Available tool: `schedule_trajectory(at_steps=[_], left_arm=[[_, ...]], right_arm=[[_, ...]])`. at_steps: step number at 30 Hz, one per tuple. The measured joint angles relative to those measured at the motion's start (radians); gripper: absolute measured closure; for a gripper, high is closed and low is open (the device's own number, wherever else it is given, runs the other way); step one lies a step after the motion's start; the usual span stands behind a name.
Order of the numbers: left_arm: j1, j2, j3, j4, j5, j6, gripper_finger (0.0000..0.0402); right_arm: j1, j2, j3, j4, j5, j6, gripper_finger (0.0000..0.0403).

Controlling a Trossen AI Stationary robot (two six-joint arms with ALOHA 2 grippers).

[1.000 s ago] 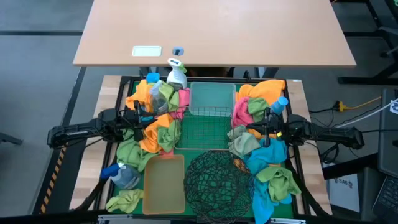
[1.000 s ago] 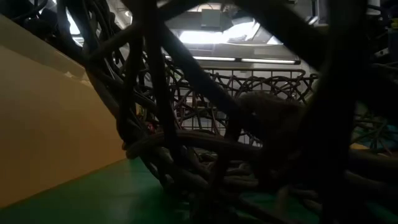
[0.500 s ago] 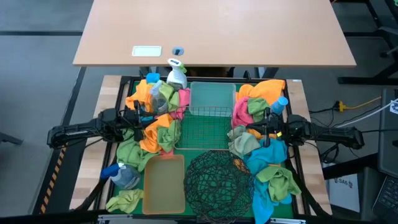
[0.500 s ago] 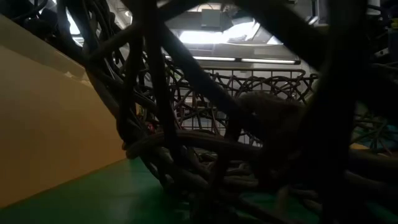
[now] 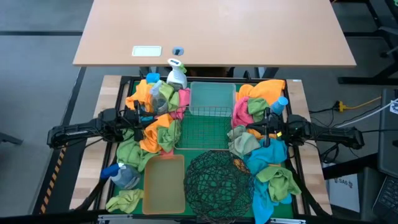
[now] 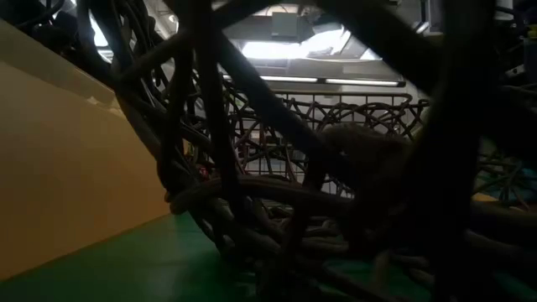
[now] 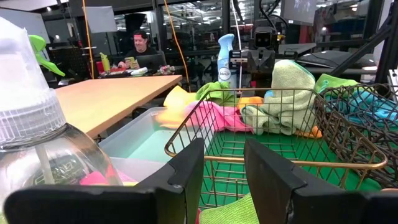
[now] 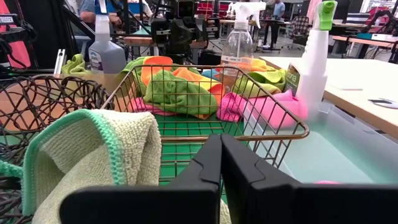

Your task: Sort microfiber towel by color & place in baskets

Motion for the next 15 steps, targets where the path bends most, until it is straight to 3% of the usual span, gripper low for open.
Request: schedule_trajectory(at_steps=[10,15], left_arm=[[0.000,0.000,0.000,0.000,0.000,0.000,0.0292],[0.000,0.000,0.000,0.000,0.000,0.000,0.0292]], right_arm=[[0.000,0.000,0.000,0.008,-0.007,0.002,0.0397],[0.000,0.000,0.000,0.059,-0.007,0.135,0.0397]])
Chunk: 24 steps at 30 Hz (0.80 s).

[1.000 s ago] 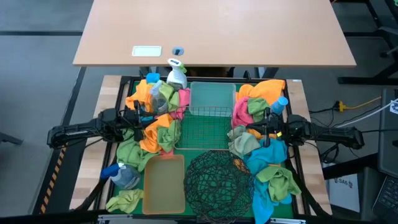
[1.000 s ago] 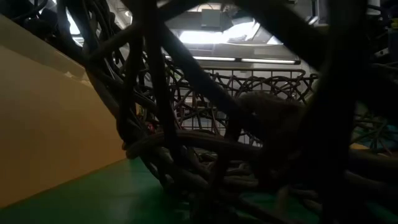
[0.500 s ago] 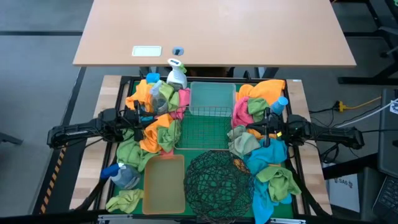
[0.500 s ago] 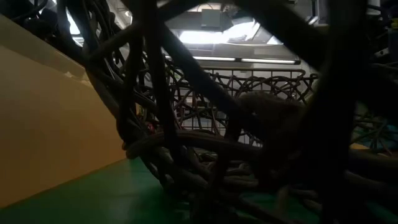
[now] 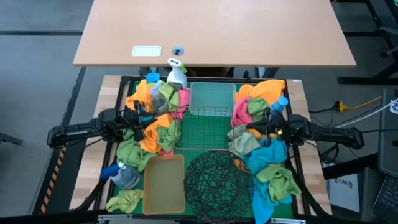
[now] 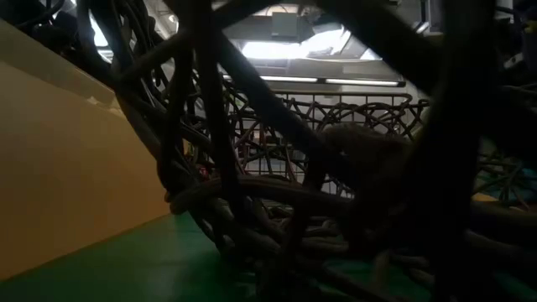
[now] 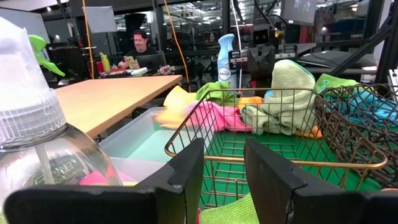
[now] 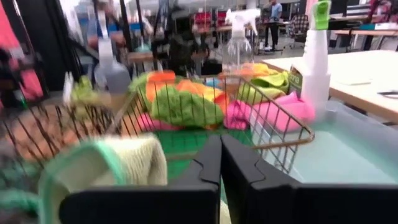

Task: Sort microfiber towel by color & place in baskets
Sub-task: Put the light green microfiber towel into the black wire basket

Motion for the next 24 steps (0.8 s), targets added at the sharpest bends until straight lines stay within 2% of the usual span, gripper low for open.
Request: schedule_trajectory(at_steps=[6,9,19,24], left_arm=[[0.000,0.000,0.000,0.000,0.000,0.000,0.0292],[0.000,0.000,0.000,0.000,0.000,0.000,0.0292],[0.000,0.000,0.000,0.000,0.000,0.000,0.0292],[0.000,0.000,0.000,0.000,0.000,0.000,0.0292]], right_arm=[[0.000,0.000,0.000,0.122,0.010,0.131,0.0397],[0.000,0.000,0.000,0.189,0.007,0.174,0.0381],[0.000,0.000,0.067,0.231,-0.002,0.172,0.0235],[0.000,0.008,0.161,0.219,-0.082,0.142,0.0190]])
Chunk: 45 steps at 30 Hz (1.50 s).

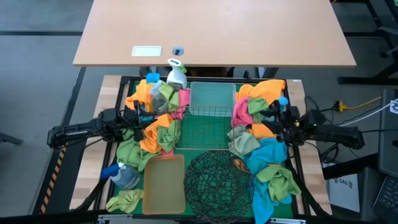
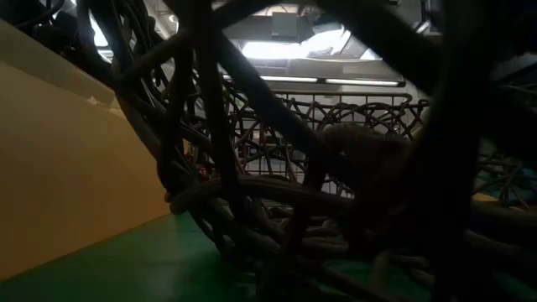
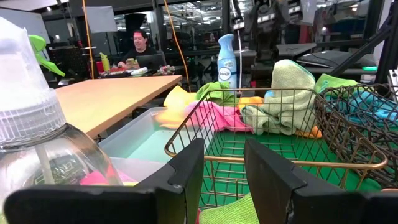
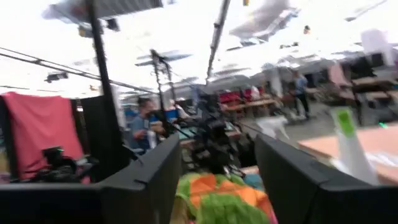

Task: Sort microfiber towel by color & place in baskets
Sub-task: Put the light green microfiber towel into the black wire basket

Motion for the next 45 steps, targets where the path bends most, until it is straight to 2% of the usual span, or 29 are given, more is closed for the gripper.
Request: schedule_trajectory(at_steps=[6,11,23,34,45], left_arm=[[0.000,0.000,0.000,0.000,0.000,0.000,0.0292],[0.000,0.000,0.000,0.000,0.000,0.000,0.0292],[0.000,0.000,0.000,0.000,0.000,-0.001,0.0292],[0.000,0.000,0.000,0.000,0.000,-0.001,0.0292],[0.000,0.000,0.000,0.000,0.000,-0.001,0.0292]], right_arm=[[0.000,0.077,0.142,-0.119,-0.050,-0.029,0.0181],[0.000,0.201,0.268,-0.255,-0.052,-0.053,0.0186],[0.001,0.484,0.518,-0.496,-0.173,-0.054,0.0187],[0.001,0.643,0.577,-0.635,-0.227,-0.050,0.0187],[0.001,0.687,0.577,-0.818,-0.226,-0.053,0.0187]])
